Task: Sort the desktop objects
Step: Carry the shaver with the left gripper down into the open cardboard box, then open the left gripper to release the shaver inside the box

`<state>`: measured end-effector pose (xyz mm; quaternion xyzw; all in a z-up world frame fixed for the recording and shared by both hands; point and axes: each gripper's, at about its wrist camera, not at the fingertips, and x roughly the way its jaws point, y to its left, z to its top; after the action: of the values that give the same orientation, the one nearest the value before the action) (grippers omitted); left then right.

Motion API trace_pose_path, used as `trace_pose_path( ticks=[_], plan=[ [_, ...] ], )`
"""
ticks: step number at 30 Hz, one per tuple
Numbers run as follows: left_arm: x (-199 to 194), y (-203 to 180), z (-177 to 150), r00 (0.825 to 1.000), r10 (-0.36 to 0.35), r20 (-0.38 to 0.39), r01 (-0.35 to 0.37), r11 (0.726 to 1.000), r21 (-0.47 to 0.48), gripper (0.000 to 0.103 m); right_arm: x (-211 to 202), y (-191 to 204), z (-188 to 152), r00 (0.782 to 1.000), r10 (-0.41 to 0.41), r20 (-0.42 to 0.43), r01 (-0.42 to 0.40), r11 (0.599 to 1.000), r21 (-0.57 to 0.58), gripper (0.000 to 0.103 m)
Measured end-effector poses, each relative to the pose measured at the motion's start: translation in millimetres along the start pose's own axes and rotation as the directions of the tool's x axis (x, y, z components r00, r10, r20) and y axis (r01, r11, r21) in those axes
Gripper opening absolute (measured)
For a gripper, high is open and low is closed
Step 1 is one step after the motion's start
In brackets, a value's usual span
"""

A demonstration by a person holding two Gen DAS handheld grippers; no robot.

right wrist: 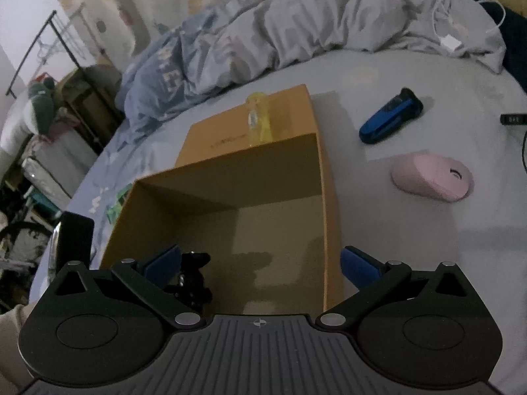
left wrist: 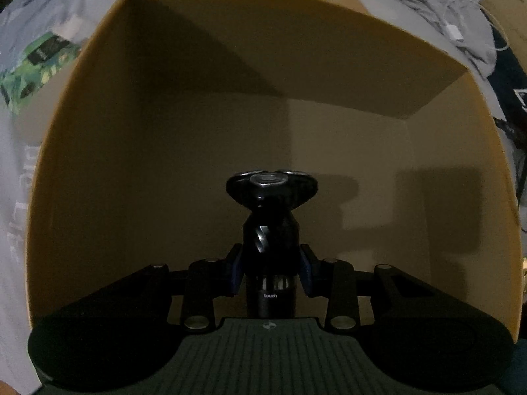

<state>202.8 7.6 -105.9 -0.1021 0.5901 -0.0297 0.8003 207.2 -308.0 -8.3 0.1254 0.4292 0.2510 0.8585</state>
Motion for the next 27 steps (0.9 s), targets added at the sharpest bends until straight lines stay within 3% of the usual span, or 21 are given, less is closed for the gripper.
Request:
trace_pose_path(
  ticks=[10,16,17,18,27],
  plan=[
    [12.4,-2.3,1.0,0.995,0.060,-0.080,-0.056,0.997,0.056,0.036,0.1,1.5,-3.1,1.000,0.013,-0.007,-0.013,1.000,0.004,0.103],
    [12.0,-5.6,-2.9,0.992,0.089,-0.085,-0.081,0.992,0.093,0.036,-4.0,2.1,-3.2,1.000,0.006,-0.001,-0.006,1.000,0.003,0.103],
    [11.6,-4.7,-3.7,0.992,0.089,-0.085,-0.082,0.993,0.090,0.038,-4.6,2.2,-3.2,1.000,0.005,0.000,-0.005,1.000,0.002,0.103],
    [11.1,-4.0,-4.2,0.992,0.093,-0.085,-0.086,0.992,0.088,0.048,-5.3,2.3,-3.3,1.000,0.004,0.001,-0.004,1.000,0.002,0.103],
    [-10.7,4.7,-4.7,0.995,0.100,-0.020,-0.098,0.991,0.090,0.079,-15.2,9.6,-6.3,1.000,-0.008,0.006,0.008,1.000,-0.011,0.103]
  ],
)
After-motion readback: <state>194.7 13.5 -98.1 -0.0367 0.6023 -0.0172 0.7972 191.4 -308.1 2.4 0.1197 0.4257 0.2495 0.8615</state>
